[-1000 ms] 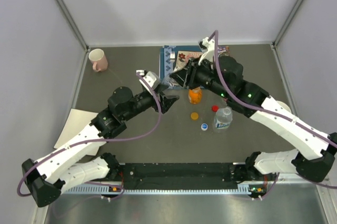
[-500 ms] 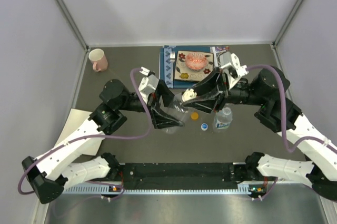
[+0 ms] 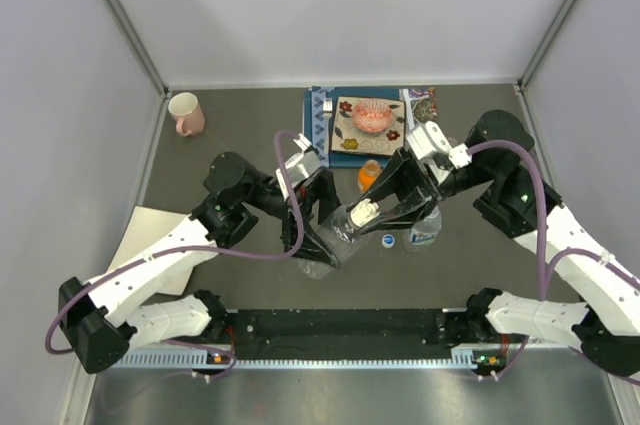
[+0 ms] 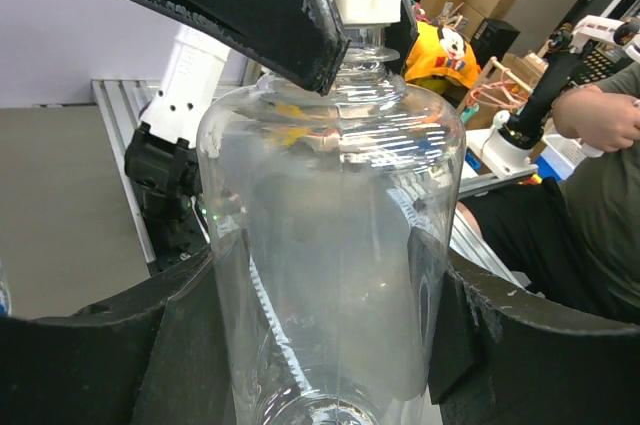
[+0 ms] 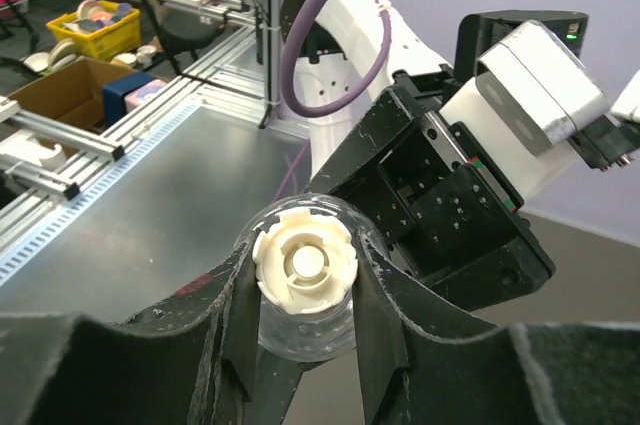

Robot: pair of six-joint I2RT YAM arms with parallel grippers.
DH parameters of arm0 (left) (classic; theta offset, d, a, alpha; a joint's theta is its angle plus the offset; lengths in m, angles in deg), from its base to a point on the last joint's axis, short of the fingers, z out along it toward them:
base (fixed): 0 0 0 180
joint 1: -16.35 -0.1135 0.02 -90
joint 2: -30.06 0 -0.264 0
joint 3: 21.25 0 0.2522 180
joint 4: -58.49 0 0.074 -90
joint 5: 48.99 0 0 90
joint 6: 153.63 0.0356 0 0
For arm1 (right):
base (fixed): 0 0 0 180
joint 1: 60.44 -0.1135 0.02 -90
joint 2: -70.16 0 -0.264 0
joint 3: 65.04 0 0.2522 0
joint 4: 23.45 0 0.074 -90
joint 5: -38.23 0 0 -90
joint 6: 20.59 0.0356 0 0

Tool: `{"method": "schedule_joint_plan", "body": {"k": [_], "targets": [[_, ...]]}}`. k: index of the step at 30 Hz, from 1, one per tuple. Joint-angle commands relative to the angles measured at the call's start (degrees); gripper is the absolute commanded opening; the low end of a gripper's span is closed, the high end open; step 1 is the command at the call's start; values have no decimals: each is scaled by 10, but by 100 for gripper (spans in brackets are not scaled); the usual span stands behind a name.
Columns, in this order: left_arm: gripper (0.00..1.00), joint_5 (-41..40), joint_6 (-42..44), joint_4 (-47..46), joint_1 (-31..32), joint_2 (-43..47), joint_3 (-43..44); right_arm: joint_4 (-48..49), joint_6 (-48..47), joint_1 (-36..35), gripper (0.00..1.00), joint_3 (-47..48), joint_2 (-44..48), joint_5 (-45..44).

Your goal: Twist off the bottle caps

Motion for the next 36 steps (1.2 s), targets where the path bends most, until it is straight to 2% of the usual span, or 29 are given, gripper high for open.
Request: {"method": "schedule_joint_plan", "body": {"k": [1, 3, 4, 5, 8, 10, 12, 13, 18, 22, 27, 28, 31, 36], "targets": [[42, -16, -17, -73, 2, 5, 14, -69, -5, 4, 0, -25, -32, 70], [41, -26, 38, -19, 2, 10, 19, -67, 0, 4, 2, -23, -29, 44], [41, -34, 63, 13, 1, 10, 28, -68, 2, 4, 8, -21, -27, 14], [41, -51, 108, 75, 2, 13, 32, -67, 10, 4, 20, -19, -23, -7], [41, -83, 168, 140, 2, 23, 37, -69, 14, 4, 36, -15, -6, -72], [41, -97, 186, 158, 2, 28, 37, -69, 16, 4, 46, -15, 2, -108], [41, -117, 205, 178, 1, 29, 38, -71, 18, 4, 51, -12, 10, -124], [41, -124, 209, 182, 2, 29, 39, -74, 20, 4, 57, -10, 11, -140], [42, -154, 237, 210, 2, 31, 43, -81, 31, 4, 72, 4, 18, -182], [42, -223, 257, 224, 3, 38, 37, -81, 51, 4, 84, 18, 24, -264], [41, -330, 295, 234, 3, 47, 23, -67, 111, 4, 89, 40, 24, -385], [41, -342, 308, 230, 3, 48, 16, -64, 135, 4, 89, 40, 25, -433], [41, -394, 323, 231, 5, 50, 9, -59, 175, 4, 89, 38, 28, -505], [41, -516, 339, 229, 15, 65, -6, -58, 230, 4, 88, 28, 31, -600]]}}
